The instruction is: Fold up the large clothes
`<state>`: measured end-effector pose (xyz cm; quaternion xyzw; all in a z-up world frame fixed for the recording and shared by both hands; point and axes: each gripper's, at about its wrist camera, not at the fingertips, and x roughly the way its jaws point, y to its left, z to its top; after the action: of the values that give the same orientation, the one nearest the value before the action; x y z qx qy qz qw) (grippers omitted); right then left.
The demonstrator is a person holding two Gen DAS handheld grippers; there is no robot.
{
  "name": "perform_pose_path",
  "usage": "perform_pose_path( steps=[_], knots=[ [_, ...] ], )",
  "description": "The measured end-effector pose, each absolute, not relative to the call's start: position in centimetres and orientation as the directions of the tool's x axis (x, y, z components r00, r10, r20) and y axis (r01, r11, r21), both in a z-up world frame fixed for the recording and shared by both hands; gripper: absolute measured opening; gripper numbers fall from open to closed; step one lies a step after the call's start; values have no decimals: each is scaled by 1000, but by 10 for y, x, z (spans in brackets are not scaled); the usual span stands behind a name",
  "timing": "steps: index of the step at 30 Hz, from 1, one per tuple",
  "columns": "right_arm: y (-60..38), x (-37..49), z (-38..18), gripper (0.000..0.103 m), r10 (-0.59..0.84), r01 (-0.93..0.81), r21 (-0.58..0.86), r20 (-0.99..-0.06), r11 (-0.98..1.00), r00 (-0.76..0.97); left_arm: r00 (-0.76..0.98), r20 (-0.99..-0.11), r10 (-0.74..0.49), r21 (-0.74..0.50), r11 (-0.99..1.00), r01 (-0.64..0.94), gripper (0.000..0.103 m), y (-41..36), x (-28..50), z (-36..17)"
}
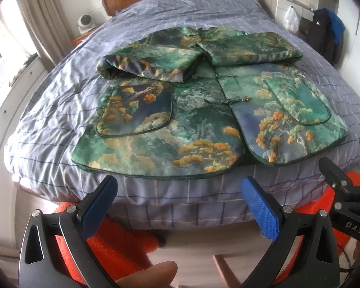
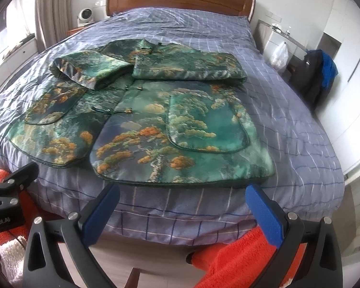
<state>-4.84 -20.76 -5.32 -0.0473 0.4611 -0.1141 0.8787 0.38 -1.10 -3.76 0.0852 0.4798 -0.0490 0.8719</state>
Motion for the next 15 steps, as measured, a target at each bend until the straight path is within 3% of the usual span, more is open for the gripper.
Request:
perform_pose_path(
  steps=[5, 7, 9, 12, 15],
  knots=[
    [-213, -46, -34, 103, -174, 107, -138, -749, 985, 640, 527, -850, -4, 77, 988, 133, 103, 2, 10, -37],
    [-220, -47, -14, 103, -140, 87, -112, -674, 990, 725, 535, -845, 20, 89, 991, 103, 103, 8, 13, -37],
    [-229, -51, 13, 103, -83, 46, -82, -543, 996, 836, 540, -841, 31, 88, 993, 79, 103, 16, 15, -38],
    [-235, -46, 32, 103, 99, -138, -79, -372, 987, 923, 544, -838, 30, 75, 995, 61, 103, 25, 20, -37],
    [-227, 0, 18, 103, 58, -172, -148, -569, 974, 820, 552, -833, 40, 80, 996, 49, 103, 30, 29, -36]
  ],
)
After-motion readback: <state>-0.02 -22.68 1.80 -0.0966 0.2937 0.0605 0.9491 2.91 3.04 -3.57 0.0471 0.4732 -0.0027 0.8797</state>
